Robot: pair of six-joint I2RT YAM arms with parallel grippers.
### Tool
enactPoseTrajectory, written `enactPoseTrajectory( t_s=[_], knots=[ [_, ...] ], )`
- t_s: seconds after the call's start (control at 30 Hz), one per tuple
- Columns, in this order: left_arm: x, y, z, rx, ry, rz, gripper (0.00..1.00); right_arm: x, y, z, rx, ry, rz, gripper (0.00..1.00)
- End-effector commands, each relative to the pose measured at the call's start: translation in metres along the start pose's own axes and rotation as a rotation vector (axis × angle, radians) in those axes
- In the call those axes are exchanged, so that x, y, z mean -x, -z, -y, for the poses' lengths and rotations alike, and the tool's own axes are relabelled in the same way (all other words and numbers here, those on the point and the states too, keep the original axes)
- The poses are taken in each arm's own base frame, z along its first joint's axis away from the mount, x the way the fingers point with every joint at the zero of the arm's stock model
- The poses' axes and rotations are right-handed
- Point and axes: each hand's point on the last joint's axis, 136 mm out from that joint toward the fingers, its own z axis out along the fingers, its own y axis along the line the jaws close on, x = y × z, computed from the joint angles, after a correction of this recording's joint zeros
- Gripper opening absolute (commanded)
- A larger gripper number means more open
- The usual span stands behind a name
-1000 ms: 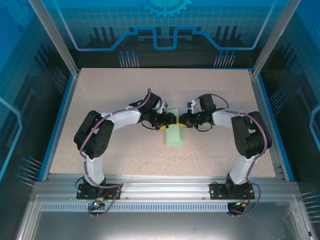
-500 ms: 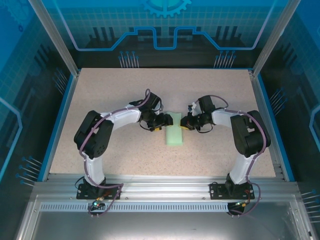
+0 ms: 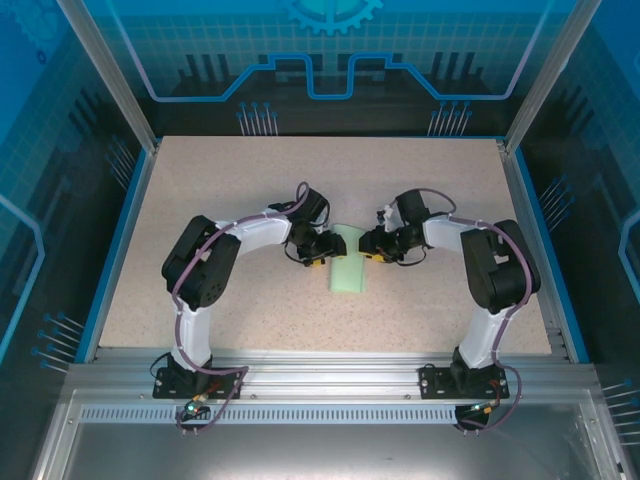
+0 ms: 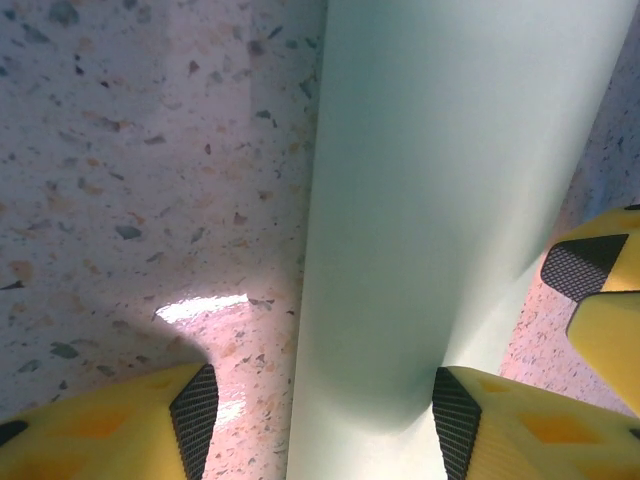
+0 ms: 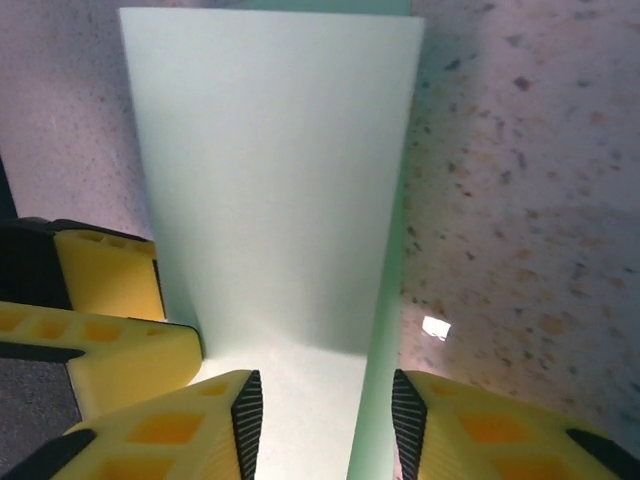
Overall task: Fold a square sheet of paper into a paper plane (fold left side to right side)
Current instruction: First fold in half a square sheet of paper at the center of the table.
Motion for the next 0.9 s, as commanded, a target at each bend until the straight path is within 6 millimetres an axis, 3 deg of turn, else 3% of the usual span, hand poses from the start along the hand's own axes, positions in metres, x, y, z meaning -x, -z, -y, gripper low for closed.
enactPoseTrajectory(
  t_s=[0.0, 0.37, 0.87],
  knots=[
    [0.0, -0.004, -0.001, 0.032, 0.019, -0.009, 0.63, 0.003, 0.022, 0.004, -0.089, 0.047, 0.035, 0.49],
    [0.003, -0.012, -0.004, 0.064, 0.049, -0.017, 0.63, -0.01, 0.032, 0.026, -0.178, 0.035, 0.041, 0.53],
    [-0.002, -0.02, -0.013, 0.108, 0.055, -0.044, 0.62, -0.01, 0.041, 0.021, -0.168, 0.049, 0.061, 0.56]
  ],
)
